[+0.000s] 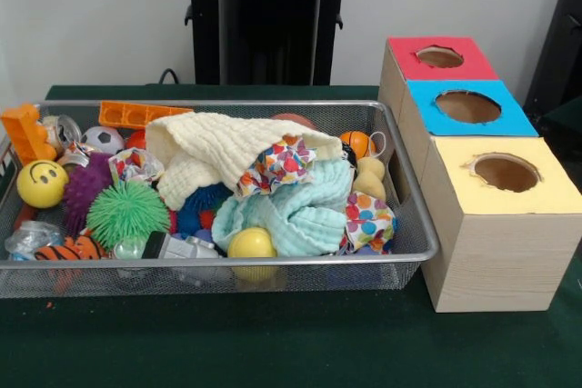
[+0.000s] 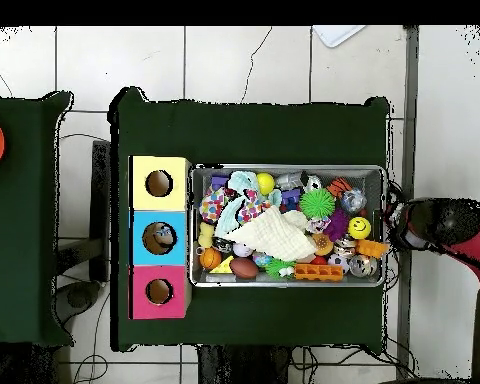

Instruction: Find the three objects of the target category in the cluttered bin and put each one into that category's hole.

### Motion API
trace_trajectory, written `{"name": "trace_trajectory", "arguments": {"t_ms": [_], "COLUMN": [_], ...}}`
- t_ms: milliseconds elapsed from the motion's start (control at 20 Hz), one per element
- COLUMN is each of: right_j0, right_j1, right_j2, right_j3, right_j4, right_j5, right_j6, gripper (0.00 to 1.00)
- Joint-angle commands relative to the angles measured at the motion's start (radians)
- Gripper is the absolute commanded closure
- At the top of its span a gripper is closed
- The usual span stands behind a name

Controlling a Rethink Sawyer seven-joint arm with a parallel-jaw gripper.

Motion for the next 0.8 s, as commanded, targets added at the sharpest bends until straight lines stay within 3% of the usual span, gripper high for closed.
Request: {"name": "trace_trajectory", "arguments": {"t_ms": [50, 400, 800], "right_j0": [0.026, 0.048, 0.076], "right_j1": [0.011, 0.016, -0.008], "right_j2": [0.085, 0.077, 0.059], "right_j3": [0.079, 0.066, 0.105], "right_j4": [-0.011, -0.006, 0.005], "right_j5": [0.021, 0.023, 0.010], "right_j6": [-0.089, -0.056, -0.008], "gripper": [0.00, 0.00, 0.00]}}
